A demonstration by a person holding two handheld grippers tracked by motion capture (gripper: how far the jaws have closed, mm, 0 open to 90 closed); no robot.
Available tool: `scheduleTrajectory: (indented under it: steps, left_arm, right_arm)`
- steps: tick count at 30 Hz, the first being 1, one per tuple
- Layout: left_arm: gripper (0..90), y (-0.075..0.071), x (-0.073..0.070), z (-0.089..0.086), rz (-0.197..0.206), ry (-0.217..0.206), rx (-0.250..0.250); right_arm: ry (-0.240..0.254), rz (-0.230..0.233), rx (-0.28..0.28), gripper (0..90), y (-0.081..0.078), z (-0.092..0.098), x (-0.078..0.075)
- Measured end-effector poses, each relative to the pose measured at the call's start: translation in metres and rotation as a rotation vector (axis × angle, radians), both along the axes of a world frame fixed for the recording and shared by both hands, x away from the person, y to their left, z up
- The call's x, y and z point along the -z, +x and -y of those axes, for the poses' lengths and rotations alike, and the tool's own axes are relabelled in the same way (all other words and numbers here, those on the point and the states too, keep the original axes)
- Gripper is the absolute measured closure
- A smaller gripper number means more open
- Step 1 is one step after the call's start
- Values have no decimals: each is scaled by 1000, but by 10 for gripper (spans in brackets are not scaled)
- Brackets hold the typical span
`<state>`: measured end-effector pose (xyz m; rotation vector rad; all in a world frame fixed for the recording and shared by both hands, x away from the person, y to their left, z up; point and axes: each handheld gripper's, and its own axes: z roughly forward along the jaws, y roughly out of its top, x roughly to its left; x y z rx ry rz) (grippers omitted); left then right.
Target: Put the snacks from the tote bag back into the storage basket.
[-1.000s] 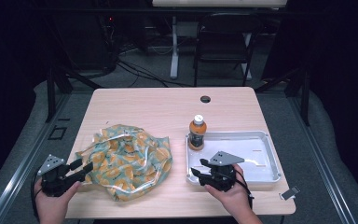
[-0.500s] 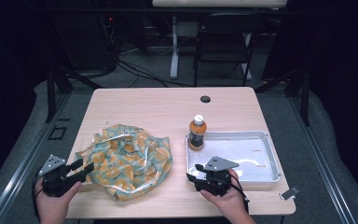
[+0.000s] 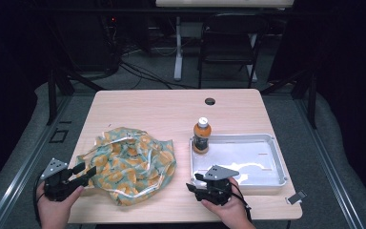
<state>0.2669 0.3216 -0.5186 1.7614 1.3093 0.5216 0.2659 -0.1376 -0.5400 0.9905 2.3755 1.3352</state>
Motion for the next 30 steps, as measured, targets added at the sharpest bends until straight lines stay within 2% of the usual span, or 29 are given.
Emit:
scheduleTrajectory:
  steps: [17,30]
  left_arm:
    - [485,1,2,1,-7,4,6]
    - [485,1,3,1,-16,4,7]
  right_arm:
    - [-38,-13,-77,507,-5,-19,11]
    - [-44,-16,-82,498,-3,-19,12]
